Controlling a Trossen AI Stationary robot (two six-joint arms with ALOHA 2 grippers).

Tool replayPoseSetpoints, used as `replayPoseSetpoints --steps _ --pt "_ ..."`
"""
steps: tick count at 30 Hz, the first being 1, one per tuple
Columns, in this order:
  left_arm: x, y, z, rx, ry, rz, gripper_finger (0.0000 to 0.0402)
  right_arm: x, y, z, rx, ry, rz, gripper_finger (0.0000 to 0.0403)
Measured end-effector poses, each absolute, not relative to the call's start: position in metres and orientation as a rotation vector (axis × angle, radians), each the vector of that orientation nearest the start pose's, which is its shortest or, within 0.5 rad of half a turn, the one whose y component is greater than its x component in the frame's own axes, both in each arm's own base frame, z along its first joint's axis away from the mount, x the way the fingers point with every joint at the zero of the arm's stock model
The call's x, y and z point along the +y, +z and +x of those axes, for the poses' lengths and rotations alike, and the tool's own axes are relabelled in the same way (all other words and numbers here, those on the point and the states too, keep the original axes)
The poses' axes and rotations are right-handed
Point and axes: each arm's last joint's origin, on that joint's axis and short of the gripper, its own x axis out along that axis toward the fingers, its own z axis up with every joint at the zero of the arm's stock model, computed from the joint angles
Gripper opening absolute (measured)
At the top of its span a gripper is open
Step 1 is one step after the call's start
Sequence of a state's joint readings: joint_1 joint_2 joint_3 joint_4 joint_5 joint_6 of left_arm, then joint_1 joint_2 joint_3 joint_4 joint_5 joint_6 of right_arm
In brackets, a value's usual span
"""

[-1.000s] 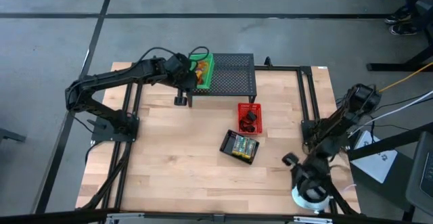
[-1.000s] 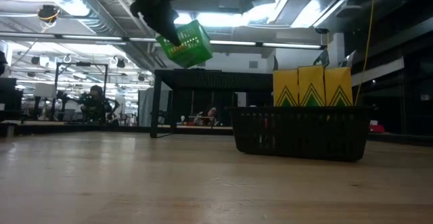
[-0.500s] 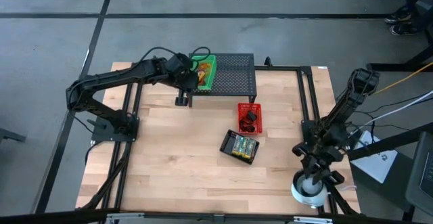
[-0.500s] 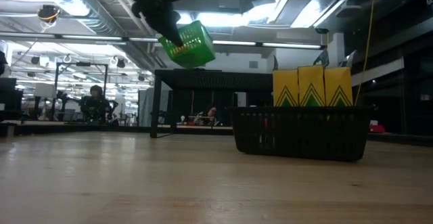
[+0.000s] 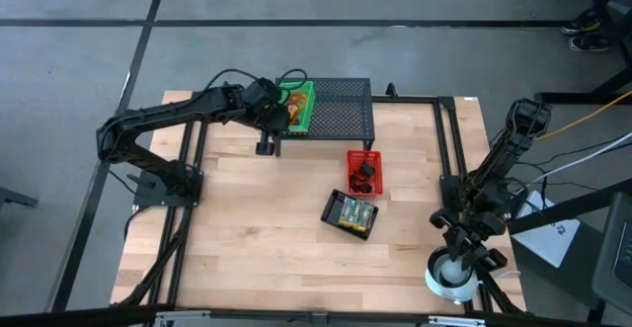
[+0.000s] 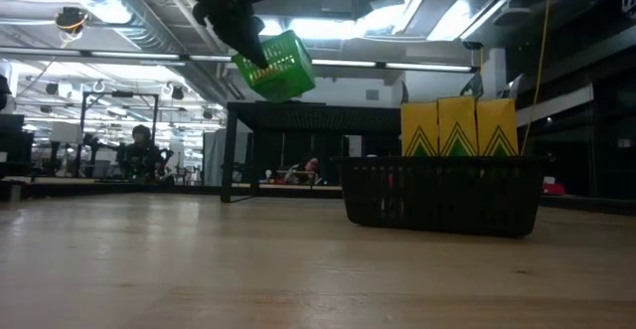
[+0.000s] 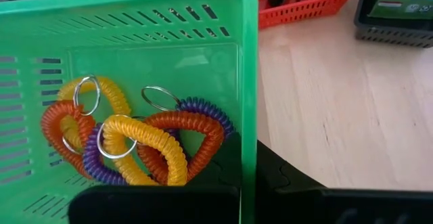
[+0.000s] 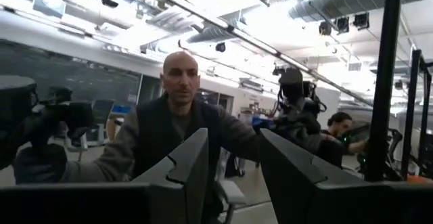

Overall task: Pick & Place Office Desk Supplies
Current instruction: Put the green bin on the shelf

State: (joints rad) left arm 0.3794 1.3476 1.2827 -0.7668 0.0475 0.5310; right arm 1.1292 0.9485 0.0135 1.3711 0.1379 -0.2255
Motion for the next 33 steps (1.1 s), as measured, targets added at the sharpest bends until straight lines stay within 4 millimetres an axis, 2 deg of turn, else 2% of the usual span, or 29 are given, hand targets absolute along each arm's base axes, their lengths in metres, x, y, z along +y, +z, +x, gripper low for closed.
replayPoseSetpoints --steps 5,9,12,33 --pt "0.105 0.329 0.257 0.893 0.098 0.299 0.0003 0.130 0.200 0.066 -0.498 0.919 0.085 0.0132" --pt "0.116 0.312 0.263 0.993 0.122 0.254 0.0003 0.131 0.201 0.065 -0.509 0.949 0.082 0.0132" --pt "0.121 0.307 0.267 1.034 0.183 0.304 0.0003 0.131 0.201 0.065 -0.514 0.966 0.079 0.0132" --pt "0.125 0.311 0.269 1.032 0.199 0.289 0.0005 0.131 0.200 0.065 -0.513 0.969 0.077 0.0132"
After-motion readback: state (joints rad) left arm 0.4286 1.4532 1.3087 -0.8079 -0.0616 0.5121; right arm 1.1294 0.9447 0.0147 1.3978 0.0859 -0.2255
